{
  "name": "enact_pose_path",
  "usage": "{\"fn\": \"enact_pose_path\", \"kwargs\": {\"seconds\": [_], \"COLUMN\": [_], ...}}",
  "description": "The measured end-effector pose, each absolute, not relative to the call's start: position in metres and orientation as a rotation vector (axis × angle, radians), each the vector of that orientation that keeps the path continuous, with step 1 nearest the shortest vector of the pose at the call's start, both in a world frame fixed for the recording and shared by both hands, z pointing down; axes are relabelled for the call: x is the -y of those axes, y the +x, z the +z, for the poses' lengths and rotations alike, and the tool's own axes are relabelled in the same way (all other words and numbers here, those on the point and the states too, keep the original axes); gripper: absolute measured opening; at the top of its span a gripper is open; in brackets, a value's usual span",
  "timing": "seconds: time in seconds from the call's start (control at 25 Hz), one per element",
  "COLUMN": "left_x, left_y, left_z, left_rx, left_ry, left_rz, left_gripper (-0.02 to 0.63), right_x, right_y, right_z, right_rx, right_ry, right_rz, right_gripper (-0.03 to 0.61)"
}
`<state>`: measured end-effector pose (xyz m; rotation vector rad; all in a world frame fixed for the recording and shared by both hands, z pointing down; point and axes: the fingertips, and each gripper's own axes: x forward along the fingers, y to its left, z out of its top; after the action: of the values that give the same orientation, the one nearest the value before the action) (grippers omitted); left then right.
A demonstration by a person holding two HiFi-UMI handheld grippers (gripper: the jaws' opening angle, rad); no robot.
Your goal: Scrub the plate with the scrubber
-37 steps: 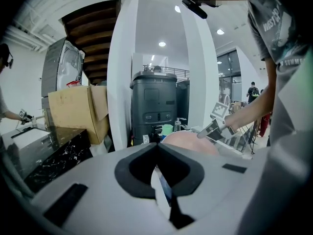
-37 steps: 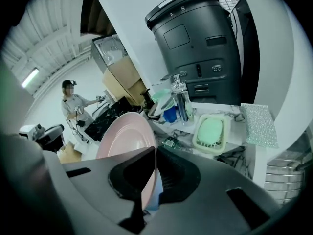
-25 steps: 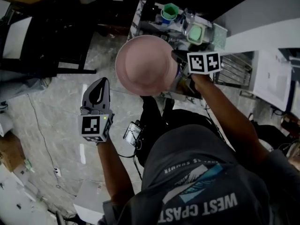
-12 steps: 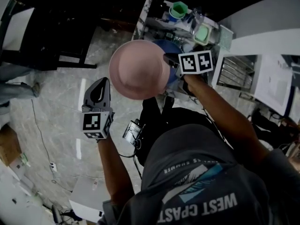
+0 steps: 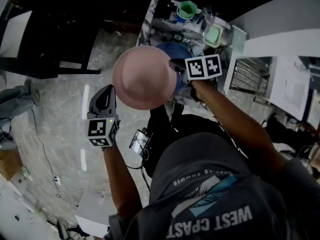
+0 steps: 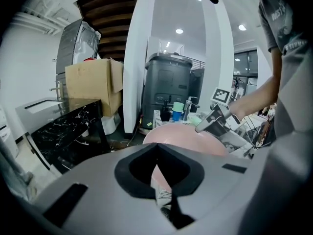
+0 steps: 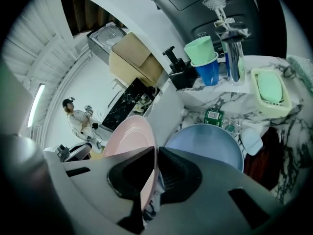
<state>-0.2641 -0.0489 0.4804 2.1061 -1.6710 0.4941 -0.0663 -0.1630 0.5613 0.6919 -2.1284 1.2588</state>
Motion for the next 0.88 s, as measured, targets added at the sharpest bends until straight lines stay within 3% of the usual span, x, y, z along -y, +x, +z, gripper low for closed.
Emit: {"fn": "enact_pose_path", "kwargs": {"seconds": [0.24, 0.4, 0.64, 0.88], "left_x": [0.054, 0.056, 0.063, 0.078], "left_y": [-0.260, -0.257, -0.256, -0.234], "left_z": [0.480, 0.477, 0.443, 0.410], "left_rx": [1.664, 1.658, 1.701, 1.725], "left_ry": [2.116, 2.127, 2.177, 2.251], "left_rz": [0.507, 0.519, 0.504, 0.495], "left_gripper": [0.002, 0.002, 0.002, 0.002], "right_x": [0.165, 0.169, 0.172, 0.196], "right_y": [-0.068, -0.065, -0.047, 0.020], "right_z": [0.557, 0.545, 0.512, 0.473], "right_rx": [2.167, 2.210, 2.294, 2.339], "right_ry": [0.672, 0.689, 0.732, 0.898], "right_rz": [1.237, 1.160, 0.999, 0.770], "right_gripper": [0.054, 0.126, 0.126, 0.126]}}
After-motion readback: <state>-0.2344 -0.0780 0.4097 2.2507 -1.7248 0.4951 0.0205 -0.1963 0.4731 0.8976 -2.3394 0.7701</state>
